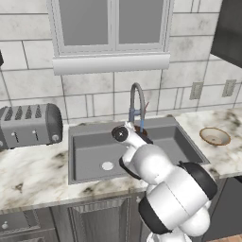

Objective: Rinse each bowl for a few seconds and place them down in the sink or on the counter.

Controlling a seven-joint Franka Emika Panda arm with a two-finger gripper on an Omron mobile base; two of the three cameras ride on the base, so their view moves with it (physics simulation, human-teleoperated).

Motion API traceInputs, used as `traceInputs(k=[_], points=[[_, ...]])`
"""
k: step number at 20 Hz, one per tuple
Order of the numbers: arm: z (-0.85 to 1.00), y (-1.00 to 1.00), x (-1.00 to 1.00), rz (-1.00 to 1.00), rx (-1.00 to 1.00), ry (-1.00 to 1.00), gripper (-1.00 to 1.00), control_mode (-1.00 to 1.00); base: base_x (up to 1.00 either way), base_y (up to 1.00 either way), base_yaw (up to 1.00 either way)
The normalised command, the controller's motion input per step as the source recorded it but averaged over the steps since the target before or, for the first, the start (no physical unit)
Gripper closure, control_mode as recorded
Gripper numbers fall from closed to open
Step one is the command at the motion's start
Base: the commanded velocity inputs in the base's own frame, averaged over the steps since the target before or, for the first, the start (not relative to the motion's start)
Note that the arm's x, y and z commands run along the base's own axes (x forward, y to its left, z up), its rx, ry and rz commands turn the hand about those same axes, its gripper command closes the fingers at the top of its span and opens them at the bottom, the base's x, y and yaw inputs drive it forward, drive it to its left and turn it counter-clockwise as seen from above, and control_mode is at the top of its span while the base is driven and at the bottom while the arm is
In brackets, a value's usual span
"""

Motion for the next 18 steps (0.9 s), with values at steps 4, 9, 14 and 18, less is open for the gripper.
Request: traceInputs(k=[4,9,14,18], points=[[-0.06,0.18,-0.06,0.02,-0.02,-0.04,1.0,-1.0,0.0,0.0,0.0],[-0.07,0.27,-0.01,0.03,-0.02,-0.04,1.0,-1.0,0.0,0.0,0.0],[-0.08,0.19,0.01,0.03,-0.02,-0.03,1.0,-1.0,0.0,0.0,0.0],[-0.07,0.0,0.05,0.02,0.0,0.03,1.0,-1.0,0.0,0.0,0.0]])
